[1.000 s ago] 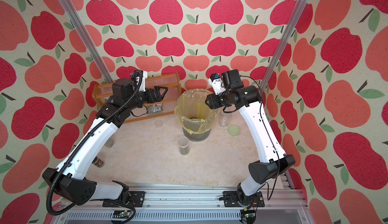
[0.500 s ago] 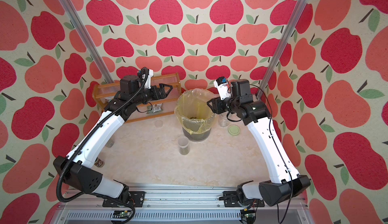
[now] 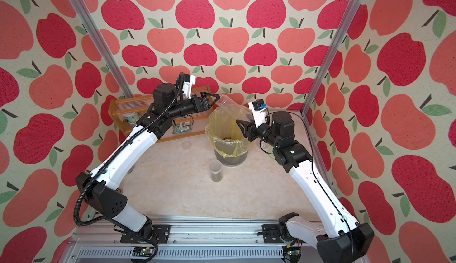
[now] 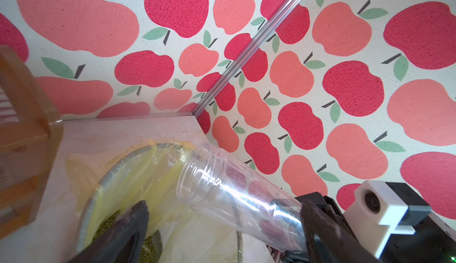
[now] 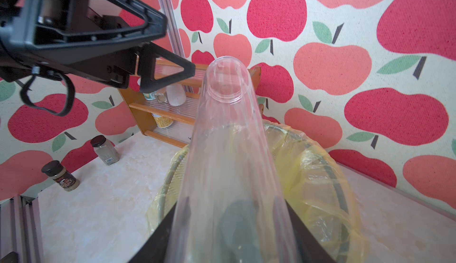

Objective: Empty moldy mung beans from jars
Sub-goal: Place the jar at the center of the board.

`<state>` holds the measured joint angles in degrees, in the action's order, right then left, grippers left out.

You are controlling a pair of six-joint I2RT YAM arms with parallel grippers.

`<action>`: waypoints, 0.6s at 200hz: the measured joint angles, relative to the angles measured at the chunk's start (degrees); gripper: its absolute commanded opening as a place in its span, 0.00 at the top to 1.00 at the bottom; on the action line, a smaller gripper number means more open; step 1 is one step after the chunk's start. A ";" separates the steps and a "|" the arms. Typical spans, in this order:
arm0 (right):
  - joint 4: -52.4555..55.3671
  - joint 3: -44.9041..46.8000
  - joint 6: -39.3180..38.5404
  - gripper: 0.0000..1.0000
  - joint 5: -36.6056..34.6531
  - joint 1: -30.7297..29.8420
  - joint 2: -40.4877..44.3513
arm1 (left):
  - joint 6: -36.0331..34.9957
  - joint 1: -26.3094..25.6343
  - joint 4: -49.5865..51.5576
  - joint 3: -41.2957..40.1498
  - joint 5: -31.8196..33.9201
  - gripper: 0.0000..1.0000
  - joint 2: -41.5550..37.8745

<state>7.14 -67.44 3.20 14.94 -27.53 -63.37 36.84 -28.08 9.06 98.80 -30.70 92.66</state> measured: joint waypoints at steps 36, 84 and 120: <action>-5.53 2.10 -1.79 0.63 -1.46 -1.33 2.78 | 3.45 0.02 -1.86 2.73 -3.80 0.05 3.02; -8.52 3.41 -3.39 0.63 -0.85 -2.91 2.54 | 6.19 0.00 -2.29 6.75 -7.06 0.07 6.10; -10.45 3.58 -4.04 0.63 -0.85 -2.99 2.08 | 7.23 -0.57 -2.01 9.35 -8.90 0.13 7.50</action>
<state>-3.31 -63.86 -0.84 14.09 -30.52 -61.30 44.07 -28.64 7.05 108.16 -39.59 100.16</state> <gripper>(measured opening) 0.558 0.878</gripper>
